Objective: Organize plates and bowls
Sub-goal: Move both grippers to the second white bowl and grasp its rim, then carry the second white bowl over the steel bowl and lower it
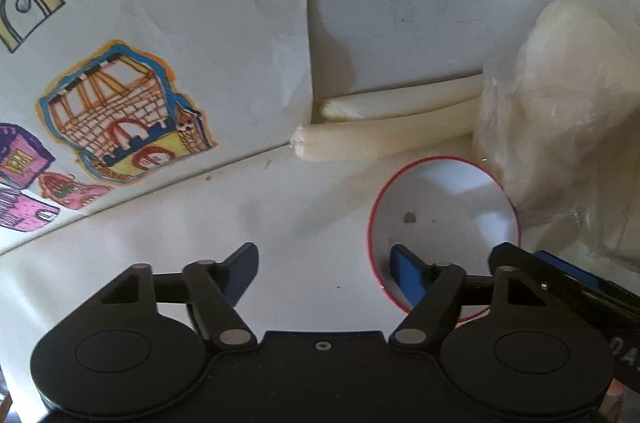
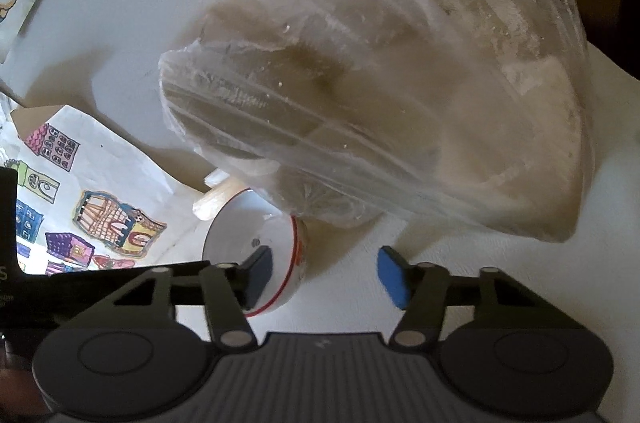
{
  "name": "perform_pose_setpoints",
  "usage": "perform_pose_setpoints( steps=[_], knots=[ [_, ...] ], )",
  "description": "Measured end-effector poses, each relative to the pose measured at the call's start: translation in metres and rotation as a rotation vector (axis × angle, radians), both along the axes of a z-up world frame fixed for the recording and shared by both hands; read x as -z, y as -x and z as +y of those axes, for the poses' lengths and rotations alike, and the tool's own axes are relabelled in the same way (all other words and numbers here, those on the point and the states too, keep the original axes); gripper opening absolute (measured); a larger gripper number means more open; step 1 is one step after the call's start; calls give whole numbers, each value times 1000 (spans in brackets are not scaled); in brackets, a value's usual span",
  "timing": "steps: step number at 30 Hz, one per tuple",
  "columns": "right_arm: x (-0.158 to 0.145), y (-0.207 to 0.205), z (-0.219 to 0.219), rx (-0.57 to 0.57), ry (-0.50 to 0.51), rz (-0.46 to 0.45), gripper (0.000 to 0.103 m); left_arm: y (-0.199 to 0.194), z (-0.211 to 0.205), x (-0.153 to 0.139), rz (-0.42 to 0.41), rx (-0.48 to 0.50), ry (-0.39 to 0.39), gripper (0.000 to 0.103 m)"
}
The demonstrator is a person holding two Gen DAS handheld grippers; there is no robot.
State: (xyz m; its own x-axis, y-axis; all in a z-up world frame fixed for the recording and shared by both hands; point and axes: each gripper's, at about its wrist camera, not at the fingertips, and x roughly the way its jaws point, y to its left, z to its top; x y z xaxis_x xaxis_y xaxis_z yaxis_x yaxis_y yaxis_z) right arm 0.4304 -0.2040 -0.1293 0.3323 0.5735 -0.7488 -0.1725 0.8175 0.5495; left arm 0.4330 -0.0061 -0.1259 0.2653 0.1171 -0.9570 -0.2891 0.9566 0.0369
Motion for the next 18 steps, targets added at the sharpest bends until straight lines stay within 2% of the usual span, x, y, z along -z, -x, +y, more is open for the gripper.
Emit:
perform_pose_setpoints(
  steps=[5,11,16,18],
  knots=[
    [0,-2,-1,-1,-11,-4,50,-3,-3,0,-15,-3,56,44],
    [2,-4,5,-25,-12,12,34,-6,-6,3,-25,-22,120,31],
    [4,-6,9,-45,-16,23,28,-3,-10,6,-38,-41,167,17],
    [2,-5,10,-58,-17,18,22,1,-11,7,-41,-49,169,16]
  ],
)
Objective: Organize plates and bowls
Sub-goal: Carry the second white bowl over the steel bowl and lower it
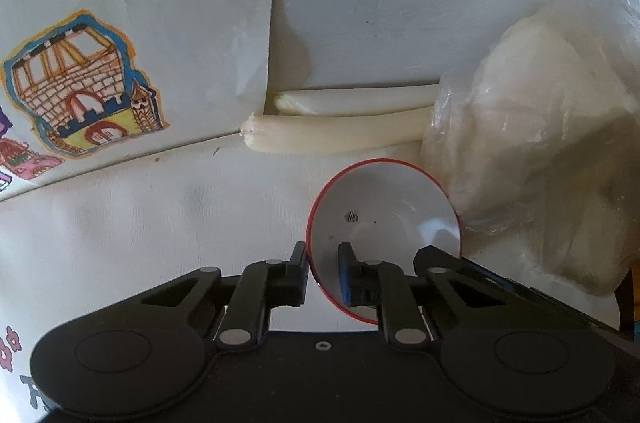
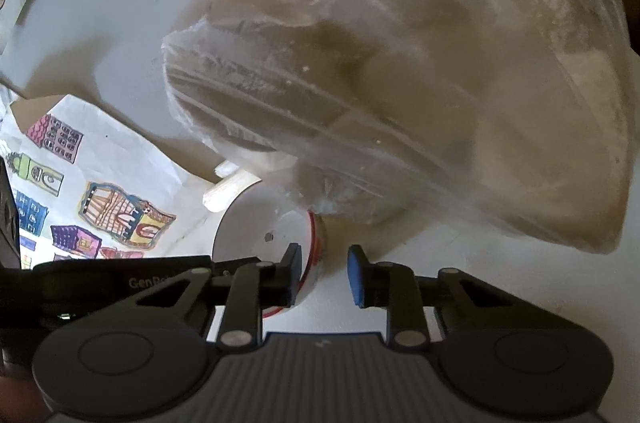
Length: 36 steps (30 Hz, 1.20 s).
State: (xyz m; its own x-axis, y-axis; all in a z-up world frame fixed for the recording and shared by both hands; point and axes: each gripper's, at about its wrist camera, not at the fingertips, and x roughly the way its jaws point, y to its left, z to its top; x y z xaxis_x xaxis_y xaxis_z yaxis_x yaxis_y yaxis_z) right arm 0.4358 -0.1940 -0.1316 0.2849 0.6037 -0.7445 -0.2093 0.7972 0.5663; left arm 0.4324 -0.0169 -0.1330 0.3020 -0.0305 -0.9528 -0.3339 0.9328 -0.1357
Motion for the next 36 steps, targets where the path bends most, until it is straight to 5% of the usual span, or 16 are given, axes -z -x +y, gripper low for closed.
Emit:
perform_pose_setpoints(
  steps=[3,36],
  knots=[
    [-2,1,1,-20,2,-2,15,6,5,2,0,-19,17,14],
    [-82,74,-14,-68,-7,-103,15,100,15,-81,-145,19,84,13]
  ],
)
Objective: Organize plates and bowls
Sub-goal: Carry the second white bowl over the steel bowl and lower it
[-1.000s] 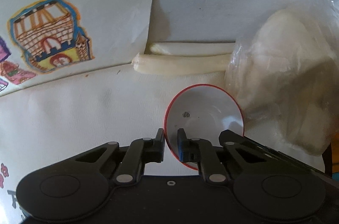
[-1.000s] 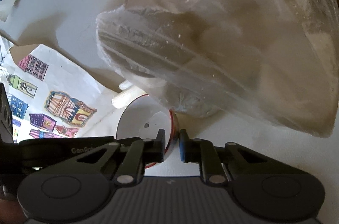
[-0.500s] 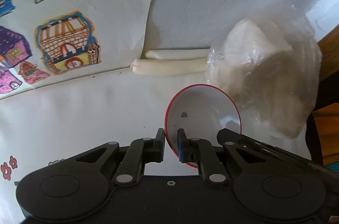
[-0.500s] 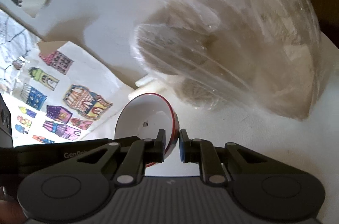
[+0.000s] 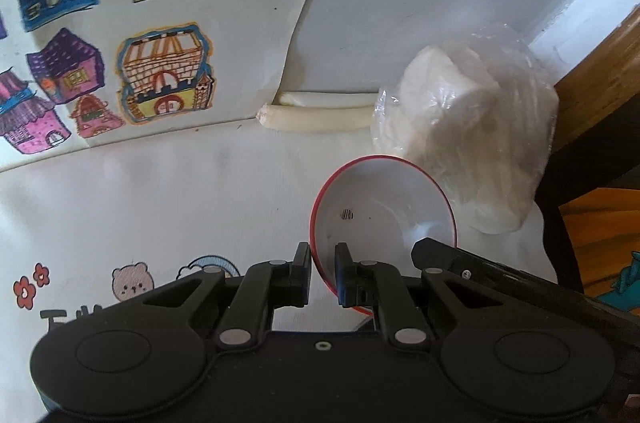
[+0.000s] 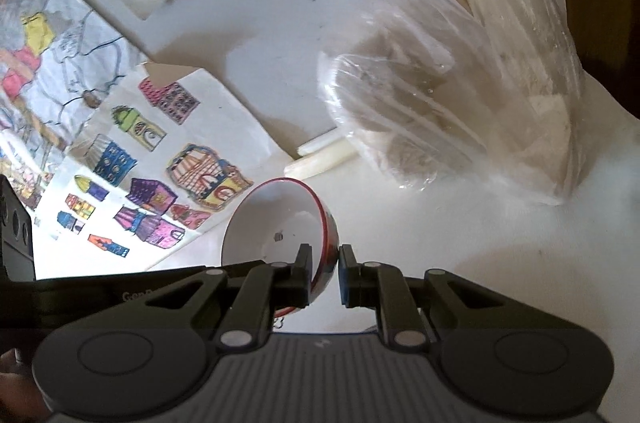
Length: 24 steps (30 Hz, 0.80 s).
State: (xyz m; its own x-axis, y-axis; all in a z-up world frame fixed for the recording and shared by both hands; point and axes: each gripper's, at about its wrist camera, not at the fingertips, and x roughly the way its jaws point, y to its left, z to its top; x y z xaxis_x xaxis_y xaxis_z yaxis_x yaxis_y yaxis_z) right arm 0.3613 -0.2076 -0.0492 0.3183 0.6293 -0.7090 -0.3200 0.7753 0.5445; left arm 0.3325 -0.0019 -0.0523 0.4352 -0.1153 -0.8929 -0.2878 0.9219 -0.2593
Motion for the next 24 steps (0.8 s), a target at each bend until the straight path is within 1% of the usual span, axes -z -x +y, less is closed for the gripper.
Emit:
perform_pose_setpoints(
  steps=[1,6,17,24],
  knots=[
    [-3,4,1,-2,2,-3,15,5,1,-5,-3,0,4,13],
    [-10,22,9,-23,14,-13,15,26,10,-9,-20,-4,21,13],
    [-17,66,27,-88,52,-22,16,78,30,-8,-25,-8,66,13],
    [-18,93,37,-113,66,-10,16,107,41,-6,-21,-10,83,13]
  ],
)
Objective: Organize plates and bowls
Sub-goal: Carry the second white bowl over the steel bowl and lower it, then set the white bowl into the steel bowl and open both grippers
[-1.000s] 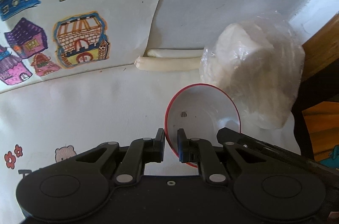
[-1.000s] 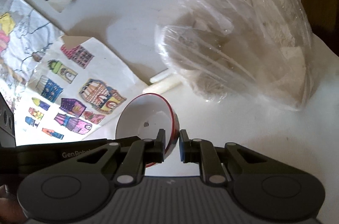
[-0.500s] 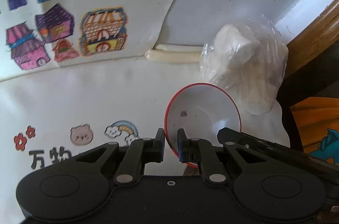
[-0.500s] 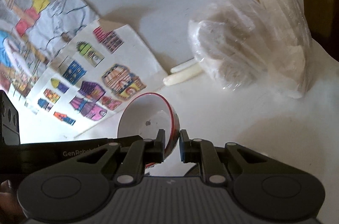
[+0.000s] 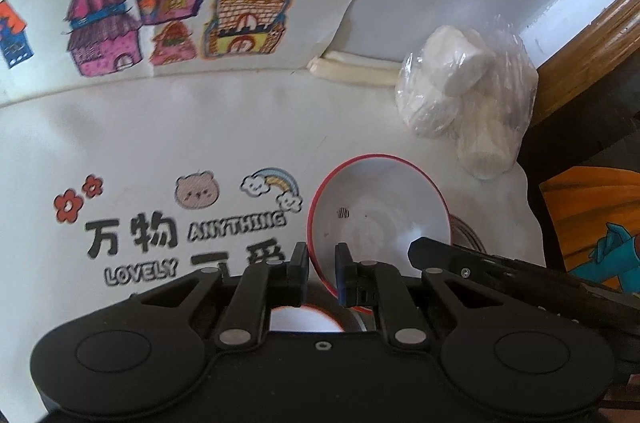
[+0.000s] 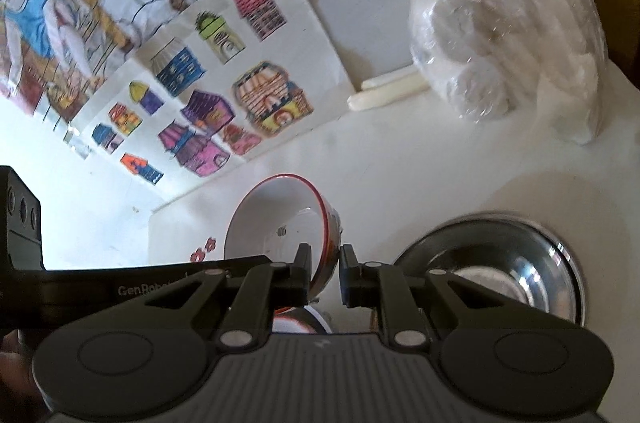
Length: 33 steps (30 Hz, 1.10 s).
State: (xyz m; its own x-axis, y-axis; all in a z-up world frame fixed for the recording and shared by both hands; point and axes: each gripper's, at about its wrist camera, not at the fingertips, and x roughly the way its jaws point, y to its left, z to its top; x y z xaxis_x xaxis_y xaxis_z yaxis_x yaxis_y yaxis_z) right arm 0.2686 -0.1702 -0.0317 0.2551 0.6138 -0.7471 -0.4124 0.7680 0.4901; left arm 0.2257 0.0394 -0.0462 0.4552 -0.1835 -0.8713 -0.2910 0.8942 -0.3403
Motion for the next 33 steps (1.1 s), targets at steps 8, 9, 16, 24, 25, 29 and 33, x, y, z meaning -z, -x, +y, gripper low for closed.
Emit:
perform_pose_setpoints(
  steps=[8,9,16,24,25,29,33],
  knots=[
    [7,25,5,-33,20,58,17,27,10,6,15,9,23,13],
    [7,28,6,-37,24,63,17,30,10,7,19,11,25,13],
    [14,44,11,-63,55,96,18,46,13,17,45,19,39,13],
    [28,58,9,-70,84,151,18,59,9,30,81,44,43,14],
    [29,59,9,-69,87,155,18,60,9,32,88,47,43,14],
    [34,62,8,-63,96,165,18,63,8,38,107,56,44,14],
    [39,62,8,-48,102,178,18,62,7,40,114,69,38,14]
  ],
)
